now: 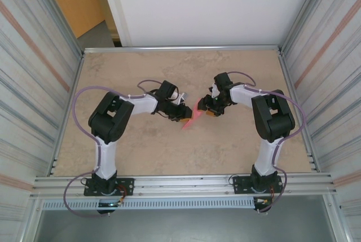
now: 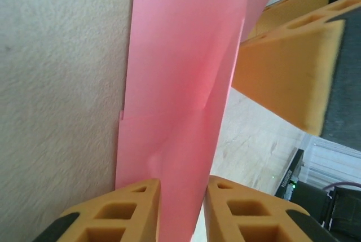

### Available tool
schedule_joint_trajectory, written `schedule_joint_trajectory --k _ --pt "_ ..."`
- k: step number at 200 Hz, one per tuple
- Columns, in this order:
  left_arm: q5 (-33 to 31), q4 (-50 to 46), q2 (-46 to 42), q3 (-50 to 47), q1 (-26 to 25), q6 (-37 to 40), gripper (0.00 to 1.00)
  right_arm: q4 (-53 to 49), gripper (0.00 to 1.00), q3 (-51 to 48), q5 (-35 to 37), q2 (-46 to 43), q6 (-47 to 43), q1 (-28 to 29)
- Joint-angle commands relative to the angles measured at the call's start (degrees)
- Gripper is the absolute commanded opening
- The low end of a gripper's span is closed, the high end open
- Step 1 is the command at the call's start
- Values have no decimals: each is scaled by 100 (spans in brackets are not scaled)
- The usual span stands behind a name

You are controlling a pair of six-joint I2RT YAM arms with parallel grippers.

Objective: Fold a paper plane with a square sheet of paper (pick it up from the middle)
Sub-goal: Fold the wing for the fifth time at the center of the table.

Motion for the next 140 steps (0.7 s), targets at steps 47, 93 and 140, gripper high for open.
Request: schedule_joint_trajectory --k 47,93,140 --pt "-490 -141 -560 -308 -76 148 35 0 54 -21 560 624 -2 147" --pt "-552 -303 -594 -359 -155 313 46 -73 53 49 564 713 10 147" --pt "-600 -504 -549 -260 -238 433 50 -96 52 53 550 754 38 147"
